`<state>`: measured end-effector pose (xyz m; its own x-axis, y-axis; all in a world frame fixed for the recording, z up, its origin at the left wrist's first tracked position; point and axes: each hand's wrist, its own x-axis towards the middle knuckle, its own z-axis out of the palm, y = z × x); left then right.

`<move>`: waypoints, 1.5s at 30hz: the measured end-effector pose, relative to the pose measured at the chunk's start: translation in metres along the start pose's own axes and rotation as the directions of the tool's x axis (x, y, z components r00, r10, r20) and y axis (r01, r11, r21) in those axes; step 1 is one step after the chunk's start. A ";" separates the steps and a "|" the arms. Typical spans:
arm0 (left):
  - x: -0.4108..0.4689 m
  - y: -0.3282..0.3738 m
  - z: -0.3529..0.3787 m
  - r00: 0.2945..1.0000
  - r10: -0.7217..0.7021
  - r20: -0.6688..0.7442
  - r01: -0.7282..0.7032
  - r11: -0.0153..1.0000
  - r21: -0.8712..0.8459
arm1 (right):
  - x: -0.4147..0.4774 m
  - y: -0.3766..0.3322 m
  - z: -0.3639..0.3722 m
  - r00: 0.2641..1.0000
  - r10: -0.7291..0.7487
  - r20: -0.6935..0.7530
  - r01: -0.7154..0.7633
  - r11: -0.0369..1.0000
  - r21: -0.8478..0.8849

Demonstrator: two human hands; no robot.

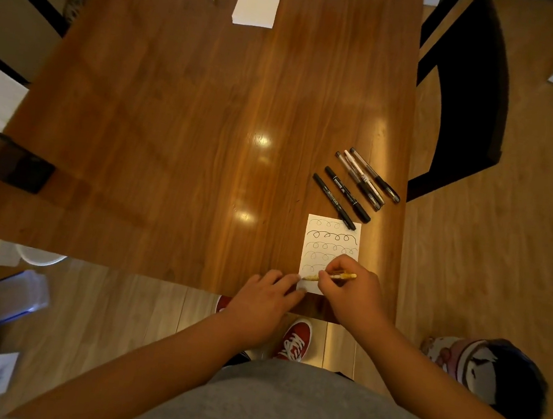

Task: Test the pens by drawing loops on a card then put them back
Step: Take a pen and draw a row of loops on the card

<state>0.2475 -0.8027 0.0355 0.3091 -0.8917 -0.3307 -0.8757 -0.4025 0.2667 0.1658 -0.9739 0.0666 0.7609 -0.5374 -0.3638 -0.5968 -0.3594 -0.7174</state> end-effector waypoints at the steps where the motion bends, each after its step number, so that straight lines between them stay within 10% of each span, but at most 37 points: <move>1: 0.000 0.000 0.000 1.000 0.002 0.000 -0.002 1.000 0.004 | 0.000 0.000 0.000 1.000 -0.003 -0.005 0.003 1.000 -0.007; 45: 0.018 0.019 -0.003 0.999 0.016 0.038 -0.020 0.995 0.098 | -0.018 0.027 -0.013 0.997 -0.016 -0.074 0.015 1.000 -0.008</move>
<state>0.2379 -0.8269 0.0374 0.2803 -0.8895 -0.3609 -0.9138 -0.3624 0.1835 0.1327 -0.9838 0.0616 0.7493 -0.5866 -0.3071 -0.5870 -0.3738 -0.7182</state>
